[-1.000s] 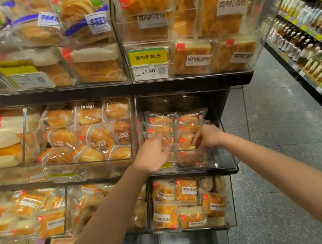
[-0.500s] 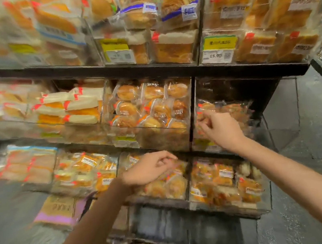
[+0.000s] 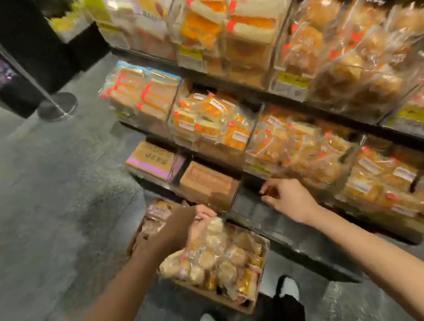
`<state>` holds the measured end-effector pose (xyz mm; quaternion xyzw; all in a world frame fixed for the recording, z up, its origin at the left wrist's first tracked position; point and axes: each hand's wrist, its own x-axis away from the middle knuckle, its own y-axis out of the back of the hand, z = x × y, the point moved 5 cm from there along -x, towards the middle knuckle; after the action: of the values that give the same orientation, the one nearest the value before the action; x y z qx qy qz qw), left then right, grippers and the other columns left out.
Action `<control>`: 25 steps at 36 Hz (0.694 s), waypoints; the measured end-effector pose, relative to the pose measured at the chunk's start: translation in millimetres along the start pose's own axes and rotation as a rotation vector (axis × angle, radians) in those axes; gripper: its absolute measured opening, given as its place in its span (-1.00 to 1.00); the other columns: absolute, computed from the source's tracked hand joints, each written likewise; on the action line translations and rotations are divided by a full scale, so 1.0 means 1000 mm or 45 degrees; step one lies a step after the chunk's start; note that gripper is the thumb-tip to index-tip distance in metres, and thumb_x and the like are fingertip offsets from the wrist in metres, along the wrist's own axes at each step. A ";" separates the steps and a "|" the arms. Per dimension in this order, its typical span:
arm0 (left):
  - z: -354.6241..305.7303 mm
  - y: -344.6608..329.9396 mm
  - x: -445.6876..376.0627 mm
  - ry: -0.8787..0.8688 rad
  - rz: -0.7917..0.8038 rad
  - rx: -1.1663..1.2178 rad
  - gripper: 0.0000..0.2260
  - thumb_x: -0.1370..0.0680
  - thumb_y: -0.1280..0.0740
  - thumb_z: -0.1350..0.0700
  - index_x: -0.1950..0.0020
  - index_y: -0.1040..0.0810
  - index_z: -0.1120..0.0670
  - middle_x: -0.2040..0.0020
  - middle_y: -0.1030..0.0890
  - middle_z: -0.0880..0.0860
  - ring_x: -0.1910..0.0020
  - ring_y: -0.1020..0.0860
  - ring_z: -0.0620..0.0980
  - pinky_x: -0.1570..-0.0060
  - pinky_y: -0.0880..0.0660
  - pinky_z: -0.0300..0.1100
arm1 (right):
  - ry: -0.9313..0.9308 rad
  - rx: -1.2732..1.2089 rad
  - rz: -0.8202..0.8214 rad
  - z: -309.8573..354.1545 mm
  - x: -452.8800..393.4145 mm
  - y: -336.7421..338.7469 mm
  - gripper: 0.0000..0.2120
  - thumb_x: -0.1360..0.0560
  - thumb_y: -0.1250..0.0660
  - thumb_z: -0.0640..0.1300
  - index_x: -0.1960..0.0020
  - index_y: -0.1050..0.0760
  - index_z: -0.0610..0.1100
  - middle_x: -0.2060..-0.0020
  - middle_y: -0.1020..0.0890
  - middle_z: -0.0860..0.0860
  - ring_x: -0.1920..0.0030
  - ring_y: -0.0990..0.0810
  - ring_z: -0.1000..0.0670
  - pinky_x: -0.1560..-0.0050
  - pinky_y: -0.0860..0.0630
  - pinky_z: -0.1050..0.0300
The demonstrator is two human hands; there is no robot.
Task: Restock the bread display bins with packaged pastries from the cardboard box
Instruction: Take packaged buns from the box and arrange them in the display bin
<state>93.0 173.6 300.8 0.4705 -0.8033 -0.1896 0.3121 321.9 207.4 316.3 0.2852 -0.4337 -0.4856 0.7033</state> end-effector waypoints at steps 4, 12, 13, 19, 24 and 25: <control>0.066 -0.021 0.028 0.059 -0.090 -0.171 -0.74 -0.58 -0.19 0.41 0.05 -0.58 0.12 0.11 -0.53 -0.07 0.09 -0.50 -0.20 0.11 -0.41 -0.45 | -0.062 0.006 0.201 -0.004 0.000 -0.082 -0.81 -0.53 -0.31 -0.22 -0.13 -0.56 -0.14 0.11 -0.64 -0.03 0.02 -0.64 -0.06 0.08 -0.52 0.07; 0.181 -0.075 0.043 0.417 0.025 0.213 -0.82 -0.57 -0.28 0.32 -0.15 -0.56 0.18 -0.08 -0.57 0.07 -0.07 -0.54 -0.07 0.01 -0.36 -0.47 | -0.197 0.046 0.507 -0.043 -0.020 -0.228 -0.73 -0.48 -0.37 -0.10 -0.16 -0.57 -0.14 -0.02 -0.64 -0.08 -0.06 -0.61 -0.08 0.02 -0.50 0.09; 0.194 -0.081 0.043 0.447 0.032 0.212 -0.84 -0.57 -0.29 0.28 -0.11 -0.57 0.13 -0.09 -0.57 0.04 -0.08 -0.53 -0.04 0.05 -0.36 -0.49 | -0.218 0.049 0.533 -0.050 -0.025 -0.247 -0.72 -0.49 -0.37 -0.09 -0.17 -0.55 -0.14 -0.05 -0.64 -0.08 -0.07 -0.60 -0.08 0.01 -0.51 0.08; 0.268 -0.123 0.031 0.550 0.059 0.176 -0.74 -0.59 -0.28 0.19 -0.28 -0.49 0.06 -0.07 -0.57 -0.06 -0.02 -0.50 -0.11 0.21 -0.32 -0.50 | -0.361 0.098 0.689 -0.099 -0.051 -0.353 -0.65 -0.52 -0.30 -0.14 -0.29 -0.44 -0.19 -0.16 -0.57 -0.15 -0.18 -0.53 -0.16 -0.06 -0.49 0.02; 0.316 -0.161 0.025 0.634 0.084 0.246 -0.68 -0.58 -0.28 0.21 -0.06 -0.43 -0.26 -0.03 -0.59 -0.14 -0.07 -0.54 -0.17 -0.07 -0.43 -0.26 | -0.510 0.080 0.837 -0.136 -0.060 -0.422 -0.54 -0.50 -0.35 -0.19 -0.37 -0.34 -0.15 -0.18 -0.54 -0.13 -0.15 -0.53 -0.15 0.02 -0.49 0.04; 0.325 -0.170 0.023 0.654 0.102 0.251 -0.72 -0.59 -0.27 0.20 -0.08 -0.44 -0.22 -0.04 -0.59 -0.11 -0.08 -0.53 -0.16 -0.10 -0.43 -0.22 | -0.528 0.061 0.844 -0.143 -0.063 -0.434 -0.52 -0.50 -0.36 -0.17 -0.38 -0.33 -0.14 -0.17 -0.55 -0.13 -0.14 -0.54 -0.15 0.06 -0.49 0.04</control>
<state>-27.9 74.8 -31.7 0.4992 -0.7304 0.0275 0.4653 250.0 104.6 -127.2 0.0417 -0.6466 -0.2693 0.7125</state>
